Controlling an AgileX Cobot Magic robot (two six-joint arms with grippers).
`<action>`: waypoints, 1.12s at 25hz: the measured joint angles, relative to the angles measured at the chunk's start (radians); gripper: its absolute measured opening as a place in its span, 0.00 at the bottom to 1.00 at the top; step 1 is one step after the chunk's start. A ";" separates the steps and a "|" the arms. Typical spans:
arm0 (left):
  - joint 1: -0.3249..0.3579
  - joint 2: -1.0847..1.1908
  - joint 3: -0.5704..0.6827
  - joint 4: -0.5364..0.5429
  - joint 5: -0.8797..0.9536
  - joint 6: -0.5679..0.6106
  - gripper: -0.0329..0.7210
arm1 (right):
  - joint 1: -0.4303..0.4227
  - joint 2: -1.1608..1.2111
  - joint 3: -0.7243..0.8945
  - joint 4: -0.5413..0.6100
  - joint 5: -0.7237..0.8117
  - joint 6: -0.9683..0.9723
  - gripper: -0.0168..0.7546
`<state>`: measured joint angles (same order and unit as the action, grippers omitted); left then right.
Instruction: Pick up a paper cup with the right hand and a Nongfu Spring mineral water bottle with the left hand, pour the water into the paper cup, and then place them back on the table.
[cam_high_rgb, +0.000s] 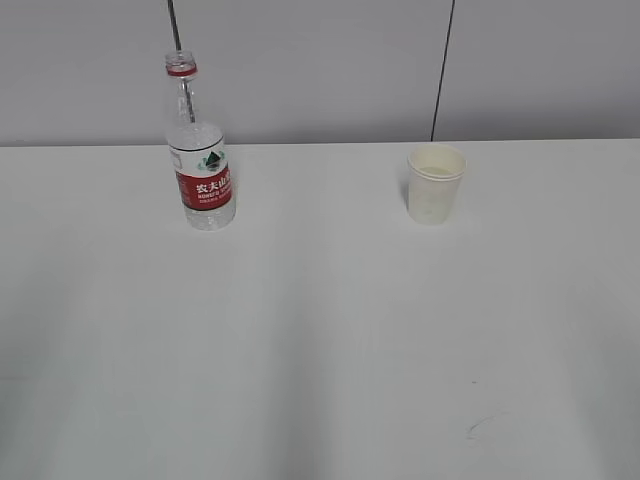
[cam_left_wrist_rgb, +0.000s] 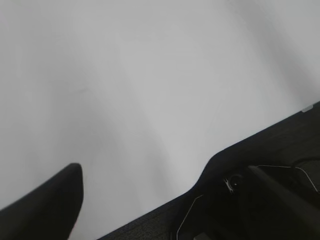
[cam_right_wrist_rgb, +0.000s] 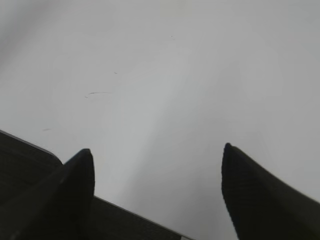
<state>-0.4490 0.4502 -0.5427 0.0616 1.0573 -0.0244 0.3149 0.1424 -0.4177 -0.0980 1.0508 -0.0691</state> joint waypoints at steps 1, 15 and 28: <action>0.000 -0.002 0.000 0.000 0.000 0.000 0.79 | 0.000 0.000 0.000 -0.002 0.000 0.000 0.78; 0.268 -0.205 0.000 -0.001 0.001 0.000 0.76 | -0.269 -0.048 0.000 -0.003 -0.002 -0.002 0.78; 0.475 -0.443 0.000 -0.002 0.015 0.000 0.76 | -0.353 -0.159 0.000 -0.007 -0.002 -0.002 0.78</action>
<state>0.0255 0.0075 -0.5427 0.0599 1.0724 -0.0244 -0.0383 -0.0169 -0.4177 -0.1048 1.0487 -0.0708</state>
